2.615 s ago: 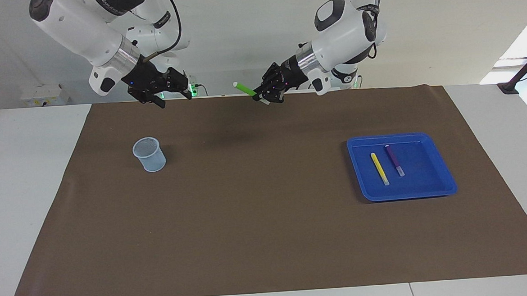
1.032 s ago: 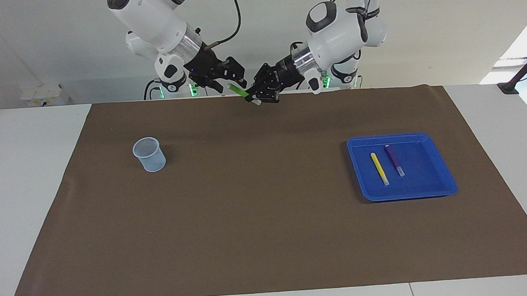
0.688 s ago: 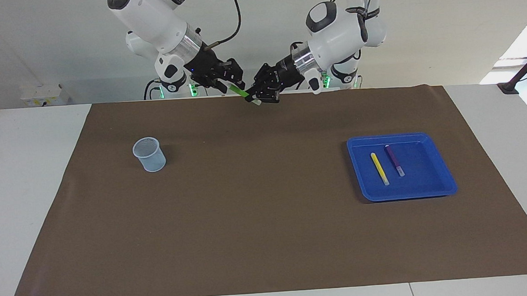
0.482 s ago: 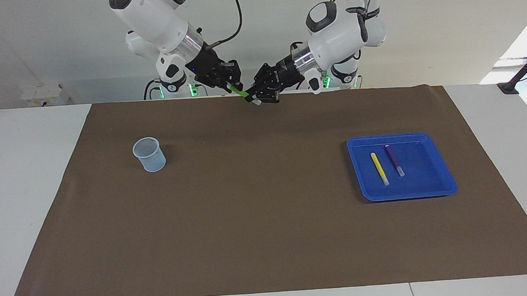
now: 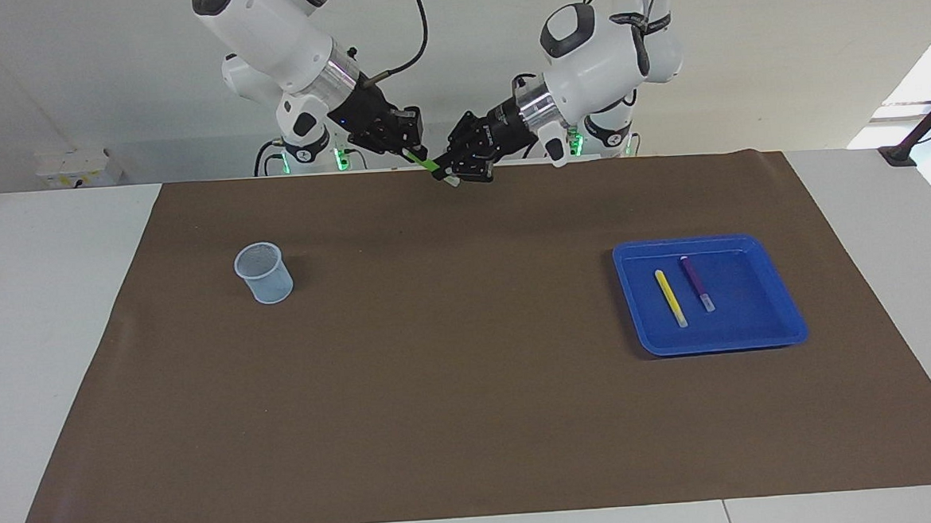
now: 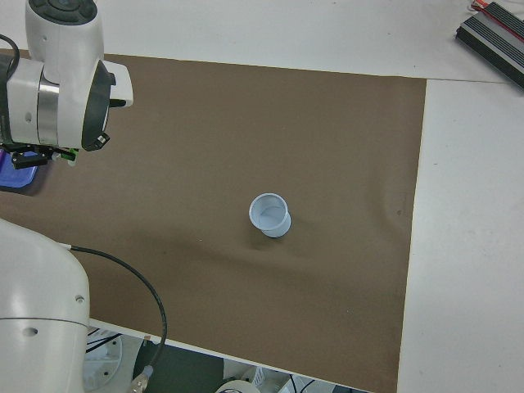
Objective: Transfer and insert pens with both arms
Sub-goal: 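Grasp the green pen with the right gripper while the left gripper opens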
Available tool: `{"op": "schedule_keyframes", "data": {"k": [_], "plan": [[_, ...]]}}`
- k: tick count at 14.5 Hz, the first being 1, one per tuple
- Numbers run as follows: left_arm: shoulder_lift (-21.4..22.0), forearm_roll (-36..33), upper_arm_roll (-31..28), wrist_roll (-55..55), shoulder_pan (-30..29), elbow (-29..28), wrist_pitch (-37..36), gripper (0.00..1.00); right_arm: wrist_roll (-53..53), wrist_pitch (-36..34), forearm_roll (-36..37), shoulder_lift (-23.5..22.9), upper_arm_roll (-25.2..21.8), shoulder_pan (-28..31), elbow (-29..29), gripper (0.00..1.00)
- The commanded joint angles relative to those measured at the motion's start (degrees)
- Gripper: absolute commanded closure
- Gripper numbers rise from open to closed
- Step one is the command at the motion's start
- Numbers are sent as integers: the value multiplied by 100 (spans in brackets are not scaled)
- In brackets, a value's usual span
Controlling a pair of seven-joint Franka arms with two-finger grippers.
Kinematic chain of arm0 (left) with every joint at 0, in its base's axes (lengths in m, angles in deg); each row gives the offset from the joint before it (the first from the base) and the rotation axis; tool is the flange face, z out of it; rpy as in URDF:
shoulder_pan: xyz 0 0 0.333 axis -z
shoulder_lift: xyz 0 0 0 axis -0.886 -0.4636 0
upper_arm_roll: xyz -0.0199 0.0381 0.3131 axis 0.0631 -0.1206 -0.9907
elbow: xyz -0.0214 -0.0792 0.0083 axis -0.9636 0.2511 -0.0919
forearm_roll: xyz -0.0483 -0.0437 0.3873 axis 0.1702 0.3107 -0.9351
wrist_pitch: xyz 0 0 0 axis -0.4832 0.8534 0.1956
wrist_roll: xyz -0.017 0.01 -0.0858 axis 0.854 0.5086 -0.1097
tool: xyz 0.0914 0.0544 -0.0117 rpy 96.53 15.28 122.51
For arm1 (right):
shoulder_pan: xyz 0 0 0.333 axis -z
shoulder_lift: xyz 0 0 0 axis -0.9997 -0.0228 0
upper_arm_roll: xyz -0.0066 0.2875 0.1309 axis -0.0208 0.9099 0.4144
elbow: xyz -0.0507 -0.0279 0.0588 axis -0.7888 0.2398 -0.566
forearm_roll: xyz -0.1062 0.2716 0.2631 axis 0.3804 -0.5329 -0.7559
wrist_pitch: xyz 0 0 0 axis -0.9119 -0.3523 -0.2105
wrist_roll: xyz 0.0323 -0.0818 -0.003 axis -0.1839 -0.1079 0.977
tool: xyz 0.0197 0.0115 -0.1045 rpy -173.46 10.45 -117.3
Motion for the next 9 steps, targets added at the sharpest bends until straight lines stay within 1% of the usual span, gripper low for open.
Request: {"op": "schedule_keyframes", "data": {"k": [1, 3, 4, 5, 7, 9], "plan": [[171, 124, -70, -74, 103, -161, 238, 0, 254, -57, -80, 126, 20, 74, -154, 100], [171, 115, -78, -196, 95, -161, 247, 0, 709, -346, 8, 65, -59, 170, -14, 100], [163, 106, -87, -258, 68, -161, 247, 0, 1034, -557, 43, 47, -94, 380, 126, 100], [154, 89, -96, -259, 25, -161, 238, 0, 1298, -794, 174, 29, -86, 712, 267, 100], [171, 36, -105, -259, -176, -196, 168, 0, 2043, -1242, 665, -58, -86, 1302, 592, 100], [163, -226, -105, -259, -484, -231, 141, 0, 3412, -1463, 1340, -59, -86, 1664, 646, 100]]}}
